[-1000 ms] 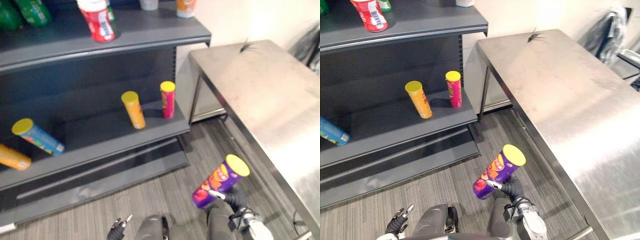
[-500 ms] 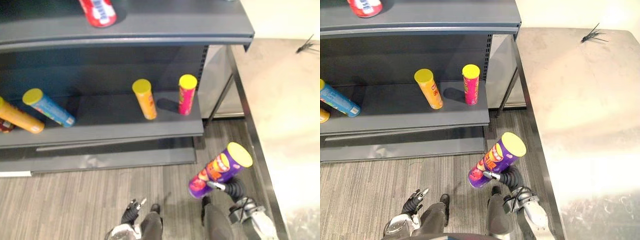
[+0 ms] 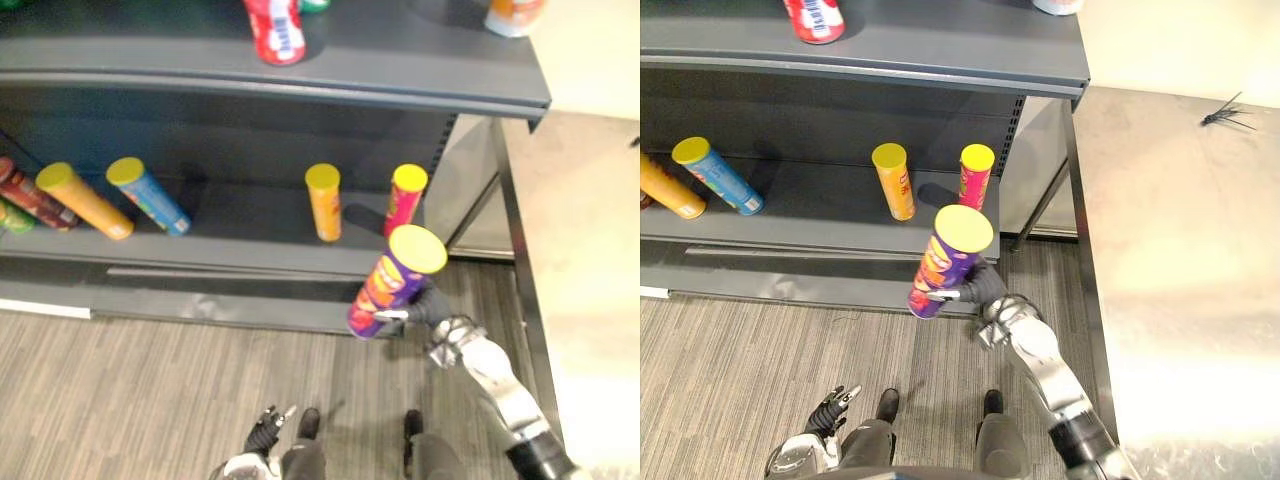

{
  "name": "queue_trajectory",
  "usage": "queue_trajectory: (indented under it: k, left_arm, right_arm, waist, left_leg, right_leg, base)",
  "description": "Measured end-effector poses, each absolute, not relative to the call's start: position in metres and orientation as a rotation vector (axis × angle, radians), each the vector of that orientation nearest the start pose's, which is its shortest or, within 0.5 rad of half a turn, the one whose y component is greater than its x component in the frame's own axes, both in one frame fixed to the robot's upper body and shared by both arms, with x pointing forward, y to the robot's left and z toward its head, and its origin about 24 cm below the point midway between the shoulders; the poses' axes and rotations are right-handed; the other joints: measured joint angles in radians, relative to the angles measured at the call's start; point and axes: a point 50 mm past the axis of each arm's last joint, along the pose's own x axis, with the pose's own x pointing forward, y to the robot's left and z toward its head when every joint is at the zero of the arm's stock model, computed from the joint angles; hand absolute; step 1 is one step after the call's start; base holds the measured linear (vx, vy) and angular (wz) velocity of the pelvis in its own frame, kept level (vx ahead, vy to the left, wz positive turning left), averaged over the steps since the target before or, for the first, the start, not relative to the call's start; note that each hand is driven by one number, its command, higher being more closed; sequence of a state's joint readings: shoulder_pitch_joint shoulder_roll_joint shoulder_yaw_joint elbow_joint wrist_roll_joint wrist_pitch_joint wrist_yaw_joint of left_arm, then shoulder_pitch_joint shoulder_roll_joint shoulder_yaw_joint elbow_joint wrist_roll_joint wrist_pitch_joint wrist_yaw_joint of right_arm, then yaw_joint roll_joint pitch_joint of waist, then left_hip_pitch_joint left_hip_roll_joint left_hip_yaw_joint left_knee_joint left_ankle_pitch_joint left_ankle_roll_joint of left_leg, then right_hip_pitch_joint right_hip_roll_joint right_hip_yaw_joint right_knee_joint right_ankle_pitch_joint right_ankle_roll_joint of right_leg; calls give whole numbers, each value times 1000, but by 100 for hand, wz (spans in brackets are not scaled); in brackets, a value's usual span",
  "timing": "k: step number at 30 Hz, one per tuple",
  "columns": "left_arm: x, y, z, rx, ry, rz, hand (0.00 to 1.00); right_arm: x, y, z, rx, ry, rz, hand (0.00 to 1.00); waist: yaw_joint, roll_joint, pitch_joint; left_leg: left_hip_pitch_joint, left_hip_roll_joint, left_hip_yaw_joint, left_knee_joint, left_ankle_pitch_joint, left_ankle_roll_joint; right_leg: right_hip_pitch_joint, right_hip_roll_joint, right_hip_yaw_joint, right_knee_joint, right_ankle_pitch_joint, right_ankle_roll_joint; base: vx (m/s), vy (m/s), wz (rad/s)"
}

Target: Put the gum and the chips on the shelf.

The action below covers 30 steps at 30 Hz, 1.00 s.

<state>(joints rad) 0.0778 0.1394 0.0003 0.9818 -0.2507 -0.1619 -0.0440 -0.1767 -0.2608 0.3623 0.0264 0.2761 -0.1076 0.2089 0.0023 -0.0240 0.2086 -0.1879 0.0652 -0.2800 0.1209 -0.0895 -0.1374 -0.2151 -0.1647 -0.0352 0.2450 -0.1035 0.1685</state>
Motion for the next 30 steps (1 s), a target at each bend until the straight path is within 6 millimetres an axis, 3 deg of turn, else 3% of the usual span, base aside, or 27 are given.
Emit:
queue_trajectory:
  k: [7,11,14,15,17,19,24,27,30]
  left_arm:
    - [125,204,-145,-106,878,203,0]
    - [128,206,-143,-114,867,228,0]
    - [133,206,-141,-120,848,241,0]
    - [135,206,-140,-144,837,256,0]
    - [137,206,-138,-156,820,259,0]
    - [149,204,-131,-182,766,259,0]
    - [171,191,-117,-224,662,220,0]
    - [189,181,-110,-271,617,220,0]
    - [204,173,-101,-286,564,207,0]
  right_arm:
    - [304,-75,51,-86,1,581,100]
    - [336,-66,72,-162,-23,543,100]
    - [362,-62,109,-257,-106,502,100]
    - [372,-60,132,-239,-162,466,100]
    - [379,-58,152,-206,-211,431,100]
    - [386,-54,191,-147,-312,377,100]
    - [390,-50,238,-83,-426,304,100]
    - [385,-34,271,-60,-514,307,100]
    - [379,-18,293,-49,-574,329,100]
  waist:
    - [44,22,-6]
    - [84,38,2]
    - [120,55,36]
    - [147,57,54]
    - [156,57,69]
    - [180,58,108]
    - [209,57,143]
    - [248,54,159]
    - [264,53,187]
  left_leg:
    - [-16,-2,-91,-57,69,-18]
    - [-53,-2,-140,-67,94,-37]
    - [-74,-2,-170,-65,107,-53]
    - [-93,-2,-173,-64,107,-55]
    - [-112,1,-174,-68,107,-55]
    - [-148,13,-167,-63,109,-58]
    - [-211,26,-141,-57,123,-80]
    - [-268,27,-116,-11,158,-92]
    - [-315,26,-123,7,165,-95]
  right_leg:
    - [-3,-5,-72,28,-7,-9]
    - [-50,-11,-103,92,-28,-20]
    - [-88,-16,-120,164,-58,-28]
    - [-121,-20,-124,203,-82,-31]
    - [-149,-24,-134,230,-93,-37]
    - [-188,-27,-148,260,-104,-48]
    - [-233,-40,-182,290,-108,-49]
    - [-282,-46,-182,340,-126,-53]
    - [-327,-49,-189,379,-140,-62]
  base:
    - [-74,-45,34]
    - [-102,-50,34]
    - [-127,-77,26]
    - [-179,-118,26]
    - [-131,-109,18]
    - [-86,-97,16]
    - [-33,-37,21]
    - [27,-26,4]
    - [48,-79,9]
